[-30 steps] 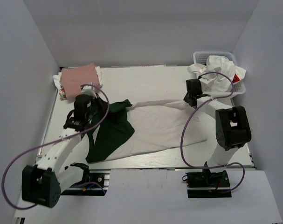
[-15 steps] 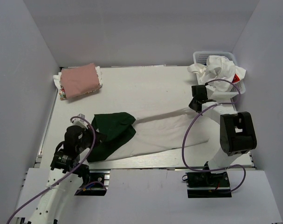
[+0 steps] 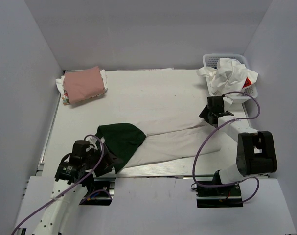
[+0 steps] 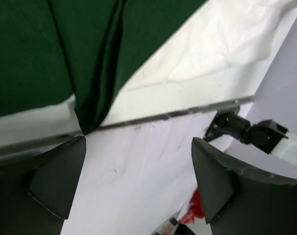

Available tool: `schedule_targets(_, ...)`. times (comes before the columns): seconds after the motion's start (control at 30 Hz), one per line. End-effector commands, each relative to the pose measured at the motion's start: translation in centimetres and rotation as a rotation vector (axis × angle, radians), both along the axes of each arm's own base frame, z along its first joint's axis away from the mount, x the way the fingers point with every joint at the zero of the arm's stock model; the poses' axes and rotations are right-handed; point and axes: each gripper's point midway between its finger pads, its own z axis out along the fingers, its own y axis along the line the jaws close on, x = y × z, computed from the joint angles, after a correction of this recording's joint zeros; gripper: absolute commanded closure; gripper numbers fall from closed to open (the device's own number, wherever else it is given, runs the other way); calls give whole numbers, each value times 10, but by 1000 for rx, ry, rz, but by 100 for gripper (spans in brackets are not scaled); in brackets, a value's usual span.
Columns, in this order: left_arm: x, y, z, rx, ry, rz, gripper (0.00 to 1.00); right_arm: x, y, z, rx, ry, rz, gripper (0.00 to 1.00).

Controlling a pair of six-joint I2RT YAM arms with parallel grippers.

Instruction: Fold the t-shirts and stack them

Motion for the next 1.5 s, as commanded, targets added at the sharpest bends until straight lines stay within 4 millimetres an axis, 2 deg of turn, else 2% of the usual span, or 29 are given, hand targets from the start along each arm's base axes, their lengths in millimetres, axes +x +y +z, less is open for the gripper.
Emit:
schedule_targets(0.0,4,-3,30,-10,-70,-48,0,-2,-11,29,-24,-77,-47,28)
schedule_targets(0.07,21,1,43,39,-127,-42,0,-2,-6,41,-43,-110,22,21)
schedule_targets(0.17,74,-2,69,71,-325,-22,0,9,31,53,20,-149,220,10)
schedule_targets(0.2,75,-2,64,78,-295,-24,0,15,38,60,22,-166,253,10)
schedule_targets(0.27,108,-3,75,94,-402,5,0,19,60,54,0,-154,354,10)
schedule_targets(0.3,118,-3,58,115,-353,10,0,26,67,60,-9,-165,403,10)
schedule_targets(0.37,141,-1,51,147,-362,43,0,24,78,37,-21,-84,446,10)
schedule_targets(0.43,158,-1,27,185,-292,52,0,28,88,28,21,-48,465,10)
schedule_targets(0.53,175,-2,3,216,-243,41,0,24,95,3,73,33,451,10)
schedule_targets(0.6,181,-4,-33,246,-125,25,0,18,92,-15,101,106,412,10)
schedule_targets(0.67,200,-10,-42,268,-92,8,0,8,93,-27,112,152,401,10)
schedule_targets(0.7,198,-9,-71,292,3,-6,0,5,92,-29,122,165,388,10)
schedule_targets(0.8,230,-6,-90,361,53,19,0,-38,83,-52,141,301,324,10)
schedule_targets(0.83,243,-2,-96,408,65,25,0,-48,85,-50,154,302,320,10)
schedule_targets(0.87,278,-5,-100,437,53,30,0,-70,91,-60,191,349,338,10)
schedule_targets(0.9,290,-4,-105,464,81,34,0,-89,90,-67,202,378,343,10)
schedule_targets(0.93,343,-14,-78,463,-25,32,0,-92,98,-55,222,328,360,10)
schedule_targets(0.97,356,-17,-108,482,23,11,0,-117,100,-64,219,375,383,10)
schedule_targets(1.0,370,-18,-113,503,42,15,0,-127,102,-64,215,387,395,10)
schedule_targets(1.03,426,-31,-81,477,-81,35,0,-142,113,-51,208,381,442,10)
schedule_targets(1.07,446,-38,-83,465,-97,34,0,-152,116,-50,214,395,449,10)
schedule_targets(1.1,443,-45,-136,453,11,-15,0,-168,119,-49,235,401,467,10)
schedule_targets(1.13,489,-71,-97,378,-123,-21,0,-186,127,-48,247,435,516,10)
schedule_targets(1.2,506,-115,-94,196,-164,-76,0,-223,149,-43,347,468,666,10)
schedule_targets(1.23,519,-131,-109,141,-238,-82,0,-243,152,-48,341,505,729,10)
schedule_targets(1.3,514,-163,-112,38,-267,-93,0,-276,176,-41,447,501,944,10)
schedule_targets(1.33,524,-174,-106,4,-337,-85,0,-289,178,-45,465,510,987,10)
schedule_targets(1.37,522,-183,-114,-8,-341,-91,0,-298,191,-34,477,460,1093,10)
schedule_targets(1.47,539,-196,-96,-57,-443,-63,0,-297,197,-23,399,388,1192,10)
